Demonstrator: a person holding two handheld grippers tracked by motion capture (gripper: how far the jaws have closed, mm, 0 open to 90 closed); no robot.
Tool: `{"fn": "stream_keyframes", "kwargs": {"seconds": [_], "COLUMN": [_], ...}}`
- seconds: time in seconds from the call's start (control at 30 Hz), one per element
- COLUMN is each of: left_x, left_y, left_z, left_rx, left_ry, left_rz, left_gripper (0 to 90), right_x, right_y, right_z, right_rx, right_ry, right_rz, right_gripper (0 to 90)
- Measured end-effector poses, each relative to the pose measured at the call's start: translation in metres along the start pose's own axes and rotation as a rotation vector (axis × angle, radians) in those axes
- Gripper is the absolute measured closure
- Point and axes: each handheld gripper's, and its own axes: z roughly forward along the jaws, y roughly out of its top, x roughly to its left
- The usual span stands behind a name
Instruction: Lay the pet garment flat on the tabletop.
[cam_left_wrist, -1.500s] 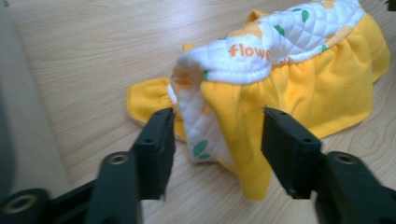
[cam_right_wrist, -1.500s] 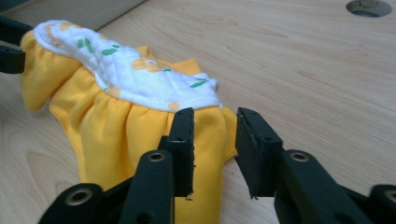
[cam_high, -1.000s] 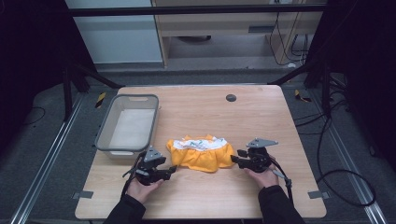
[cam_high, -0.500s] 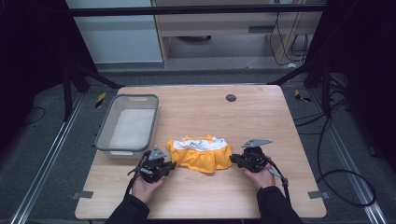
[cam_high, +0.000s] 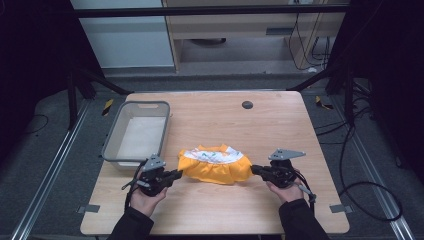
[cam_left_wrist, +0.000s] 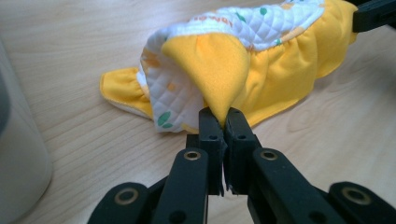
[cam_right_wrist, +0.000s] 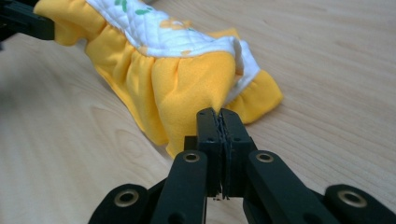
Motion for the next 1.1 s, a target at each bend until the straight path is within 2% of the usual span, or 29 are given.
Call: {"fn": "stream_keyframes", "kwargs": {"seconds": [0.07, 0.1, 0.13, 0.2, 0.27, 0.3, 0.33, 0.4, 0.43, 0.53, 0.57, 0.6, 0.7, 0.73, 0.83, 0.9, 0.97, 1.1], "left_x": [-0.001, -0.005, -0.007, -0.009, -0.014, -0.014, -0.018, -0.020, -0.022, -0.024, -0.025, -0.025, -0.025, -0.024, -0.021, -0.020, -0.021, -0.026], "left_y": [0.000, 0.001, 0.000, -0.002, -0.009, -0.009, -0.018, -0.024, -0.034, -0.040, -0.042, -0.043, -0.045, -0.046, -0.048, -0.047, -0.046, -0.040], "left_z": [-0.005, -0.015, -0.019, -0.024, -0.032, -0.032, -0.034, -0.034, -0.029, -0.022, -0.016, -0.010, -0.005, -0.004, -0.004, -0.008, -0.012, -0.020], "left_rx": [-0.006, -0.014, -0.015, -0.007, 0.024, 0.024, 0.063, 0.079, 0.120, 0.146, 0.163, 0.180, 0.195, 0.205, 0.205, 0.179, 0.137, 0.062], "left_ry": [-0.004, -0.041, -0.059, -0.070, -0.090, -0.090, -0.090, -0.086, -0.070, -0.049, -0.028, 0.019, 0.062, 0.070, 0.082, 0.082, 0.043, 0.045], "left_rz": [0.006, -0.004, -0.007, -0.007, -0.018, -0.018, -0.022, -0.026, -0.022, -0.011, 0.001, 0.029, 0.059, 0.066, 0.059, 0.047, 0.042, 0.059], "left_gripper": [87.1, 87.1, 87.1, 87.0, 86.9, 86.8, 86.7, 86.5, 86.4, 85.5, 85.5, 81.4, 72.8, 70.9, 66.2, 59.4, 52.8, 43.1], "right_x": [0.004, 0.011, 0.013, 0.016, 0.023, 0.025, 0.026, 0.027, 0.028, 0.029, 0.029, 0.028, 0.028, 0.028, 0.028, 0.029, 0.029, 0.028], "right_y": [0.001, 0.003, 0.004, 0.004, -0.001, -0.004, -0.008, -0.013, -0.024, -0.035, -0.035, -0.040, -0.042, -0.042, -0.044, -0.045, -0.045, -0.040], "right_z": [-0.006, -0.016, -0.020, -0.024, -0.036, -0.040, -0.042, -0.044, -0.044, -0.037, -0.037, -0.027, -0.018, -0.016, -0.013, -0.012, -0.014, -0.022], "right_rx": [-0.016, -0.039, -0.040, -0.042, -0.018, -0.005, 0.006, 0.026, 0.065, 0.120, 0.120, 0.161, 0.194, 0.199, 0.206, 0.192, 0.150, 0.063], "right_ry": [0.011, 0.032, 0.043, 0.054, 0.085, 0.091, 0.091, 0.100, 0.081, 0.038, 0.038, 0.008, -0.047, -0.052, -0.062, -0.069, -0.076, -0.064], "right_rz": [-0.011, -0.019, -0.019, -0.024, -0.017, -0.013, -0.010, 0.001, 0.007, 0.011, 0.011, 0.012, -0.031, -0.034, -0.039, -0.054, -0.080, -0.067], "right_gripper": [88.5, 88.5, 88.4, 88.4, 88.3, 88.3, 88.2, 88.1, 87.8, 87.6, 87.6, 87.3, 87.1, 87.1, 84.7, 77.5, 74.8, 71.1]}}
